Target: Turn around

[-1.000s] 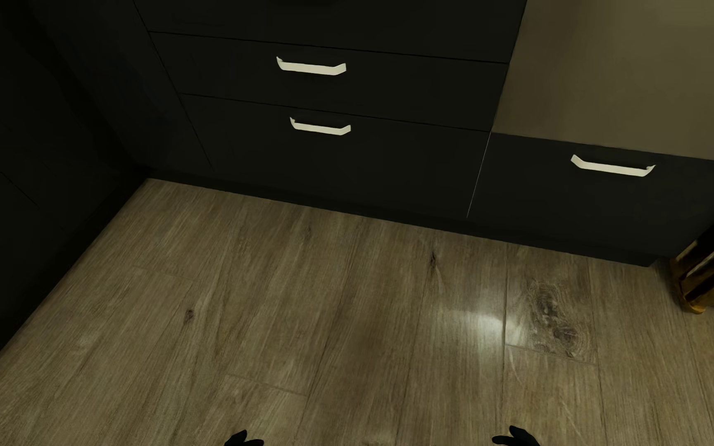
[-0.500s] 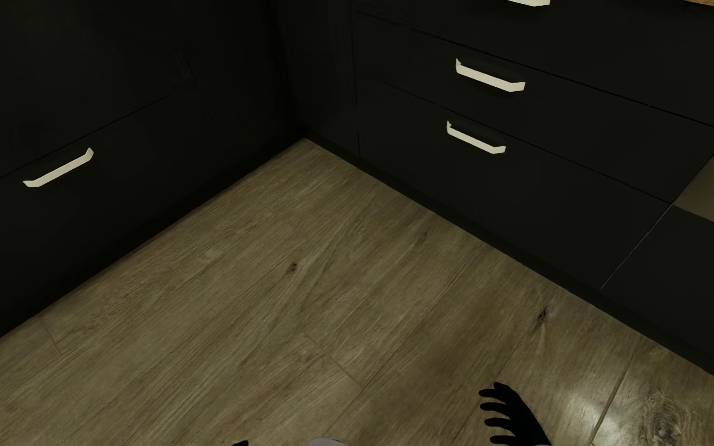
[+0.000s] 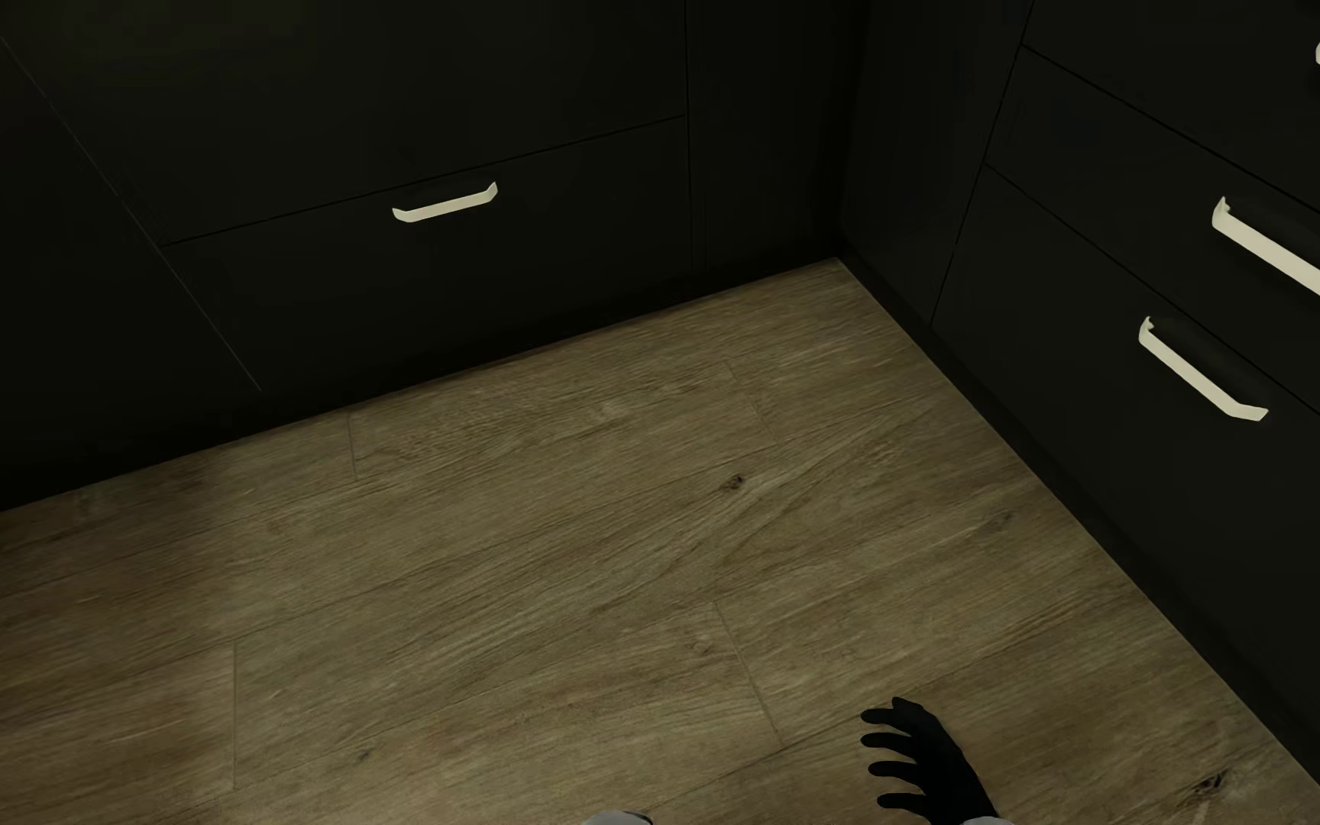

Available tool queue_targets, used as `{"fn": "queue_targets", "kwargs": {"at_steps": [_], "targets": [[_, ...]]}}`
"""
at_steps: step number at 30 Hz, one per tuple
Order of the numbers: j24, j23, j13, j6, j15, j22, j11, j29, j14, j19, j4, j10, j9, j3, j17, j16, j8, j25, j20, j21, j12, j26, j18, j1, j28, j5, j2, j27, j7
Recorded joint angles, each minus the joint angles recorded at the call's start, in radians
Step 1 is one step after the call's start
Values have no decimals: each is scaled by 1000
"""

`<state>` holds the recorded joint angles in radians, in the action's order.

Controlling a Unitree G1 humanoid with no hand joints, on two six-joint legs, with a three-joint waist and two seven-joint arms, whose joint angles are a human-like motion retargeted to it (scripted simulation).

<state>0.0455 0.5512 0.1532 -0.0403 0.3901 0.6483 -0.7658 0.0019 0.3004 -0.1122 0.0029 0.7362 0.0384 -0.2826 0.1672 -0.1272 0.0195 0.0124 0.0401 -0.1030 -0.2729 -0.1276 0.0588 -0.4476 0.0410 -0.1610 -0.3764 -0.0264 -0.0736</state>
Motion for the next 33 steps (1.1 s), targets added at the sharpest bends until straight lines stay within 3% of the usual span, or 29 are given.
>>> {"fn": "queue_targets", "kwargs": {"at_steps": [3, 6, 7, 8, 9, 10, 11, 12, 14, 15, 16, 17, 18, 19, 20, 21, 22, 23, 24, 25, 26, 27, 28, 29, 30, 31, 32, 33], "targets": [[7, -26, 9, 8, -15, 12, -67, 57, -25, -28, -36, -9, 13, -8, -2, -16, -19, -4, 8, -1, -14, 42, -4, -14, -20, -21, -21, -1, -29], [32, -6, 26, 39, 9, 20, 15, 80, -73, -29, -51, -60, -5, -52, 0, 4, -46, -24, -12, -14, -31, 33, 0, -30, -47, -18, 22, -27, -48], [41, 3, 43, 44, 4, 11, 67, 82, -62, -33, -52, -78, -19, -76, 16, 20, -35, -29, -26, -18, -33, 17, -25, -39, -80, -25, 39, -33, -43], [37, -1, 44, 27, -13, -21, 104, 86, 0, -34, -23, -55, -26, -84, 41, 18, -2, -36, -10, -8, -46, -11, -94, -57, -111, -28, 63, -47, -5], [23, -5, 13, 23, 0, 3, 86, 84, 38, -35, 4, -26, -23, -54, 26, -13, 18, -45, -8, 4, -53, -32, -55, -72, -114, -36, 67, -58, 23], [8, -6, -13, 25, 20, 35, 50, 71, -2, -37, 8, -25, -19, -17, -1, -31, 14, -51, -8, -7, -46, -53, 19, -81, -111, -40, 58, -51, 22], [5, -16, -10, 30, 40, 32, 36, 55, -107, -41, -6, -57, -15, -12, -10, -26, -8, -56, -4, -20, -26, -73, -15, -79, -100, -35, 53, -33, 9], [11, -17, 25, 39, 41, 8, 41, 45, -125, -45, -23, -80, -19, -26, 3, 9, -7, -62, -18, -32, -28, -73, -5, -84, -95, -44, 50, -3, -5], [10, 10, 46, 35, 19, -18, 104, 48, -40, -43, -22, -83, -9, -62, 4, 8, 39, -71, 18, -7, -32, -56, -53, -85, -148, -56, 97, 6, 0], [10, -15, 21, 28, 23, -10, 75, 58, -17, -42, -9, -66, 6, -52, -5, -7, 39, -66, 6, -1, -26, -46, -35, -92, -146, -54, 98, -13, 10], [12, -21, -1, 22, 17, 14, -2, 65, -68, -33, -11, -74, 12, -26, -13, -17, 17, -56, 1, -5, -27, -31, -13, -100, -135, -40, 68, -18, -6], [28, -20, -3, 41, 27, 15, -40, 71, -125, -14, -34, -104, 2, -18, -13, -26, -15, -46, 20, -32, -53, -16, 0, -109, -112, -36, 37, -17, -25], [50, 24, 6, 45, 72, 9, 53, 82, -80, -21, -36, -85, -6, -34, 18, -11, -32, -42, 14, -38, -59, -14, -35, -129, -83, -31, 86, 2, -14], [52, 51, 11, 27, 76, 10, 55, 94, 3, -75, -20, -32, 1, -48, 49, 13, -13, -40, -11, 5, -50, -21, -129, -148, -80, -37, 102, 6, 16], [42, 51, 5, 14, 96, -18, 25, 90, 62, -76, 3, 29, 5, -29, 40, 15, 7, -45, -11, 18, -52, -31, -168, -177, -74, -39, 101, -9, 41], [29, 7, 0, -6, 99, 6, -74, 74, 24, -23, 25, 57, 19, 9, 32, -8, 22, -53, 11, 14, -9, -31, -110, -192, -54, -37, 72, -38, 47], [21, -32, -2, -17, 41, 29, -236, 51, -112, 16, 22, 29, 27, 53, 19, -24, 16, -62, 37, -1, 25, -18, -7, -196, -37, -33, -4, -62, 21], [31, -27, 11, 6, -33, 6, -336, 30, -211, 56, -1, -28, 14, 76, -1, -14, -43, -78, 18, -23, -10, 15, -10, -196, -26, 1, -91, -66, 3], [62, 3, 22, 44, 41, 4, -209, 31, -166, 95, -32, -53, 8, 87, -7, -25, -77, -96, 8, 9, -38, 66, -10, -198, -46, 52, -103, -68, -5], [88, 35, 47, 56, 64, 2, -115, 42, -38, 89, -48, -24, 6, 66, 33, 3, -77, -104, -33, 30, -57, 114, -9, -208, -74, 64, -80, -66, -4], [100, 78, 58, 25, 51, 2, -83, 55, 136, -12, -14, 117, -4, 14, 85, -10, -31, -99, -6, 42, -45, 142, -61, -236, -99, 58, -47, -77, 31], [82, 67, 25, 9, 61, 3, -93, 55, 225, -34, 19, 275, -12, 25, 71, -20, 8, -84, -4, 55, -27, 142, -72, -228, -111, 44, -31, -100, 78], [50, 37, -5, -4, 74, -8, -108, 47, 281, 6, 50, 362, -32, 56, 45, -32, 35, -66, -8, 35, -20, 125, -54, -184, -113, 40, -26, -99, 92], [14, -7, -26, -19, 106, 8, -158, 31, 232, 64, 84, 282, -52, 96, 36, -56, 61, -46, 27, -17, -5, 105, 73, -113, -104, 37, -38, -73, 88], [-4, -10, -15, 4, 107, 19, -195, 8, 126, 63, 53, 247, -64, 99, 15, -60, 44, -28, 8, -31, 15, 82, -57, -116, -76, 26, -57, -17, 84], [-3, -15, 22, 21, 101, -9, -163, -9, 108, 21, 26, 227, -73, 76, 13, -31, 19, -10, -20, -37, 15, 58, -58, -120, -50, 31, -40, 30, 58], [11, -4, 28, 51, 106, 3, -116, -19, 76, -56, -5, 181, -65, 35, 10, -16, 6, 3, -3, -10, 9, 46, -65, -107, -30, 11, -14, 41, 52], [31, -9, 17, 63, 94, -12, -85, -26, 50, -68, -25, 150, -47, 10, 0, -9, -2, 13, -12, 16, -18, 35, -65, -99, -18, 15, 12, 28, 27]]}}
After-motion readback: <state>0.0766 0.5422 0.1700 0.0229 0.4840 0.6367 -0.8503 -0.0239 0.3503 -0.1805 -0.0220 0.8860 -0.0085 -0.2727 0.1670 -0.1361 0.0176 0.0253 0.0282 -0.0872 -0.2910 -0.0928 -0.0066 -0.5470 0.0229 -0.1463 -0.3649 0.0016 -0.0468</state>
